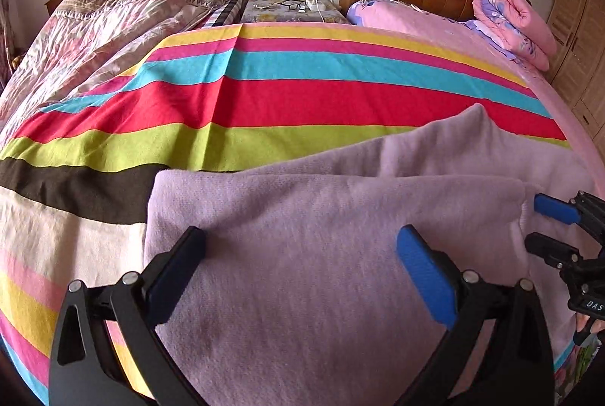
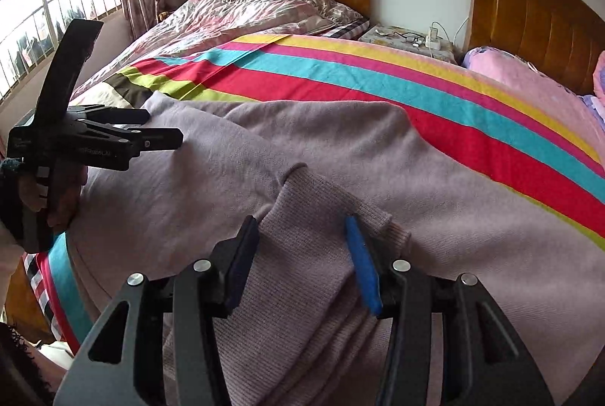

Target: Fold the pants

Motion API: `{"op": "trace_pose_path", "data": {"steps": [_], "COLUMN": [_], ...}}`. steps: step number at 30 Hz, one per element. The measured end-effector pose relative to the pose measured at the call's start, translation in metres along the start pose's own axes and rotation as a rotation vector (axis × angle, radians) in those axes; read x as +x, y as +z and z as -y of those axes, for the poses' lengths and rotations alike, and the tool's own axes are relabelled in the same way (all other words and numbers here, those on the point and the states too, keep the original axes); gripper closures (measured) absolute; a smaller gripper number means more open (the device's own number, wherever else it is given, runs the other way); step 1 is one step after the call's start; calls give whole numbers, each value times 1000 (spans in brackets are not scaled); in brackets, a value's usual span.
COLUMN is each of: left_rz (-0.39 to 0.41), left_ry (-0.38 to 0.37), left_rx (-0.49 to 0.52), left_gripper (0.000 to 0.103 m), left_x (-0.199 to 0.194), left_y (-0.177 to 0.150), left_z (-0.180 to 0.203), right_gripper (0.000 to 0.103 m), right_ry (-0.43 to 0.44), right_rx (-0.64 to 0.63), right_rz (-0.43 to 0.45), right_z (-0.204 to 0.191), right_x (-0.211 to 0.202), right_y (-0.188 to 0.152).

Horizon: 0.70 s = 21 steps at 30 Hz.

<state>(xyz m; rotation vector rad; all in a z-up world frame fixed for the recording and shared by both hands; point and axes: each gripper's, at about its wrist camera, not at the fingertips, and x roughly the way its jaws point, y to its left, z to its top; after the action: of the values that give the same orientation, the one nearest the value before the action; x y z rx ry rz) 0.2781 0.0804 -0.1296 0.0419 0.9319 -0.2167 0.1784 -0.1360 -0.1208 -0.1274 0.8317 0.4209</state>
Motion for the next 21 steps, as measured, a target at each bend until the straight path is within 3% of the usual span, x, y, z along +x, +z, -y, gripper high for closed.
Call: {"op": "trace_pose_path", "data": {"steps": [2,6,10,13,16,19,21], "left_rz": [1,1,7,8,10,11,11], "left_ry": [9,41,39,39,36,42,45], "left_rx": [5,21,17,19,16,18,19], "left_gripper": [1,1,1,1,1,1,1], "left_x": [0,0,0,0,0,0,0], "left_y": [0,-1,-1,-2,-2,-3,-4], "left_z": [0,6,5,5,4,7,8], "right_gripper": [55,37,31,28,28,27,25], "right_ry": [-50,-81,-109,-65,-162,-137,-130], "right_rx": [5,-60,-155,-49,-57,-52,-24], "right_rz": [-6,15,-58,-55,-42,-6,-59], "right_z": [-5,-28,-44,-27,-27,-26,-19], "right_x": [-9,-35,-29,-27,-39,-50,-39], "right_y": [2,-2,-26,-34,-33,-39,-50]}}
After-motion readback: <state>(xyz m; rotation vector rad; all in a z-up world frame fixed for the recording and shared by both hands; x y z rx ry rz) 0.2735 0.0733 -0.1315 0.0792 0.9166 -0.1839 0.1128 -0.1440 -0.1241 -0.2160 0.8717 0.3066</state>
